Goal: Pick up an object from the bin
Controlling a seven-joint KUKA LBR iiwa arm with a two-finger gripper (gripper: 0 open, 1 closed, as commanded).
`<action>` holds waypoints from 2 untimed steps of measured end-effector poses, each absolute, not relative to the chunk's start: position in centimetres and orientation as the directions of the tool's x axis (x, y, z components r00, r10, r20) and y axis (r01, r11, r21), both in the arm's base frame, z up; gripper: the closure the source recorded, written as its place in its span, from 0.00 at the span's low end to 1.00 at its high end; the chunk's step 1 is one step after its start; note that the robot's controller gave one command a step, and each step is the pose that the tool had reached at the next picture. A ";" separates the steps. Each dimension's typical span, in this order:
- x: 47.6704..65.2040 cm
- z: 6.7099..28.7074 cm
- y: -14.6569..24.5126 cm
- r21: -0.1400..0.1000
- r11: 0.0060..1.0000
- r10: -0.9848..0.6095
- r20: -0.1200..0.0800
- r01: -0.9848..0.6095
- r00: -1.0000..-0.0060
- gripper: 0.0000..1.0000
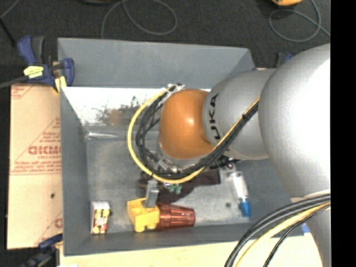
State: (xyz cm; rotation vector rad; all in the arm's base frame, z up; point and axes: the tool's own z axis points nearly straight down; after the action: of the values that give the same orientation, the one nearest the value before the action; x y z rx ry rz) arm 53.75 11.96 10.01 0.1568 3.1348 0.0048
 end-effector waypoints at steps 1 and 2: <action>52.5 8.3 10.9 0.011 0.998 0.067 -0.026 0.066 -0.997 0.00; 52.4 8.4 11.0 0.010 0.998 0.070 -0.018 0.070 -0.997 1.00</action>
Offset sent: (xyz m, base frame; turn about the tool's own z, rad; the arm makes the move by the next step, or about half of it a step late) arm 0.0049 -0.0020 -0.0301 0.2591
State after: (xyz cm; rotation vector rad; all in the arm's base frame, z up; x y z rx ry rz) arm 52.38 10.96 8.42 0.1092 3.1212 0.0141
